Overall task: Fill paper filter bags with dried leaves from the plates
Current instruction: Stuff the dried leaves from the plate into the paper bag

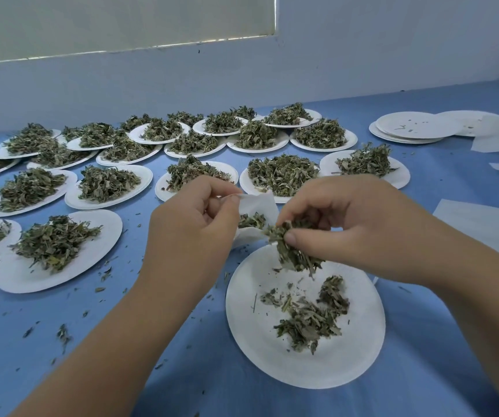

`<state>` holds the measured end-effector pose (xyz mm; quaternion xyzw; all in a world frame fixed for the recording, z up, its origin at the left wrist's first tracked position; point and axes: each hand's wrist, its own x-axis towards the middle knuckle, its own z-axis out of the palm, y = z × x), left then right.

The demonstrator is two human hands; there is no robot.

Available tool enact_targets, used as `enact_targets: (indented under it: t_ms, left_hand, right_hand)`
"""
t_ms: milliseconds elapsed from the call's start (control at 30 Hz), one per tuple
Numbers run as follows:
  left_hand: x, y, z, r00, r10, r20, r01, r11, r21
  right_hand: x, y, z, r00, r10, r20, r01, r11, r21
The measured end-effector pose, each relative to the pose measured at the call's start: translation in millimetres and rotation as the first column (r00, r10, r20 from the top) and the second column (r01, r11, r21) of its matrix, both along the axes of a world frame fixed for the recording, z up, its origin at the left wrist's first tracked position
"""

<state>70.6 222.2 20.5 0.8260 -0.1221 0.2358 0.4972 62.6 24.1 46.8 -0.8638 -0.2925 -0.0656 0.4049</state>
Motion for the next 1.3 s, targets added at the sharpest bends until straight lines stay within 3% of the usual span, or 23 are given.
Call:
enact_targets:
  t_ms: [100,267,367,600,800,967,1100,1300]
  left_hand:
    - [-1,-3,-3,1.000,-0.008,0.001,0.008,0.999,0.047]
    - [-2,-9,-6,0.999,-0.046,0.003,0.045,0.995,0.092]
    - [-2,-11,-7,0.998,-0.055,0.012,0.053,0.992,0.116]
    - [-4,-13,-5,0.992,-0.116,-0.057,0.120,0.990,0.076]
    - [-5,-14,-3,0.983,-0.131,-0.126,0.133,0.991,0.004]
    - [-6,-17,-2,0.976,-0.147,-0.162,0.146,0.989,-0.018]
    - [-6,-17,-1,0.971,-0.159,-0.176,0.150,0.987,-0.064]
    - [-4,-17,-1,0.958,-0.189,-0.216,0.173,0.981,-0.090]
  right_hand:
    - [-1,3,-2,0.997,-0.046,0.069,0.045,0.999,0.020]
    - [0,12,-7,0.976,-0.147,0.161,0.168,0.978,-0.125]
    - [-1,15,-8,0.969,-0.174,0.174,0.198,0.971,-0.131]
    - [-1,20,-10,0.939,-0.259,0.226,0.293,0.947,-0.134]
    - [-5,22,-11,0.939,-0.247,0.241,0.276,0.957,-0.093]
    - [-4,26,-16,0.956,-0.217,0.195,0.250,0.954,-0.166]
    - [-5,26,-14,0.941,-0.252,0.226,0.267,0.963,-0.037]
    - [-4,28,-16,0.938,-0.204,0.281,0.245,0.962,-0.118]
